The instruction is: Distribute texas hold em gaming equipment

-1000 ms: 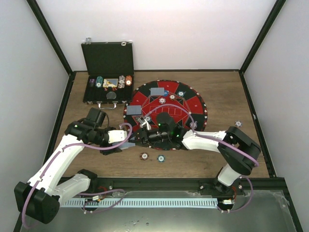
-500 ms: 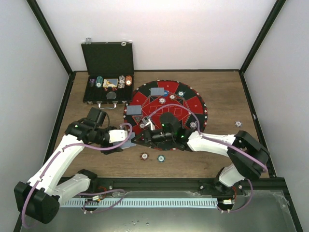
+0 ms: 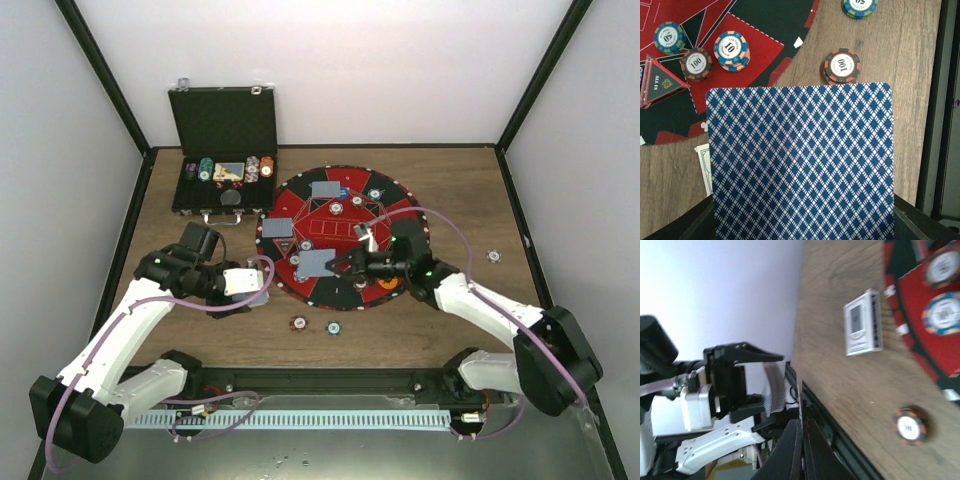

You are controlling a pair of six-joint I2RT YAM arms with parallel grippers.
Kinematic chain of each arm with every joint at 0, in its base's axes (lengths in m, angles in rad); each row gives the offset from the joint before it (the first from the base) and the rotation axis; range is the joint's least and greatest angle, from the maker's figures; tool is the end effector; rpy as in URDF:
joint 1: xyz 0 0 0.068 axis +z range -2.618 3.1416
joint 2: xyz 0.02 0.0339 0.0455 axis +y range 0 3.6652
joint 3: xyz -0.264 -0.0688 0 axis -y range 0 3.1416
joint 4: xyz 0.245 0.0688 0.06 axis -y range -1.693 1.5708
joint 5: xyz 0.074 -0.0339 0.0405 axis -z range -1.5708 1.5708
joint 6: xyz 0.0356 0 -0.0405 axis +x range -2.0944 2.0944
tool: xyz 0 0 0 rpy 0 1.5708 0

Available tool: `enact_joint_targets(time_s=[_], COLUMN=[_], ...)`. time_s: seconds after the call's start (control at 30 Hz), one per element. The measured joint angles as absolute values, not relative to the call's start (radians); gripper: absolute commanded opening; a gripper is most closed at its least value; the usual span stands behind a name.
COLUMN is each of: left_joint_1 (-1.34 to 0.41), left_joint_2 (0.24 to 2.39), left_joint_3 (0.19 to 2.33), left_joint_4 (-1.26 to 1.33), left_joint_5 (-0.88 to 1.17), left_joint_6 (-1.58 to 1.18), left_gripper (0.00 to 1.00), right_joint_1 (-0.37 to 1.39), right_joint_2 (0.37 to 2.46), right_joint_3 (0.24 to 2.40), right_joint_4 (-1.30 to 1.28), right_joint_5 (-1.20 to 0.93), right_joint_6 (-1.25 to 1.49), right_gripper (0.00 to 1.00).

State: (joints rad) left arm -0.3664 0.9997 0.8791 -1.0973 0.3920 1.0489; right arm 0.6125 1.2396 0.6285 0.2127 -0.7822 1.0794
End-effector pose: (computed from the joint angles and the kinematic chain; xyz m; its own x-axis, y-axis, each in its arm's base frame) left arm 0.1489 -0.0717 0.2654 -0.0429 0.8745 -0.4831 0.9860 0.1151 0.1209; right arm 0.1989 0.1704 0.2332 -0.9780 0.0772 -0.1938 -0.1634 0.2943 0.9416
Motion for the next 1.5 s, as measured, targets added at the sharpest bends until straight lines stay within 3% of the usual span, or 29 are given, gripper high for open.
enact_joint_targets(time_s=[0.33, 0.67, 1.13, 1.5], left_joint_1=[-0.366, -0.366, -0.366, -0.366], left_joint_2=[1.000, 1.000, 0.999, 0.999], left_joint_3=[0.879, 0.879, 0.879, 0.881], left_joint_4=[-1.100, -1.106, -1.110, -1.115], left_joint_5=[0.385, 0.382, 0.382, 0.383], left_joint_6=[1.051, 1.052, 1.053, 1.053], left_gripper=[0.08, 0.08, 0.08, 0.08], right_joint_1=[0.324, 0.283, 0.252, 0.238], right_joint_2=[1.281, 1.425, 1.416, 1.405], right_joint_3=[0.586, 0.593, 0.549, 0.522], right_joint_4=[-0.019, -0.093, -0.105, -0.155], right_joint_5=[-0.818, -0.760, -0.691, -0.645], right_joint_6=[0.863, 0.759, 0.736, 0.739], right_gripper=[0.01, 0.01, 0.01, 0.40])
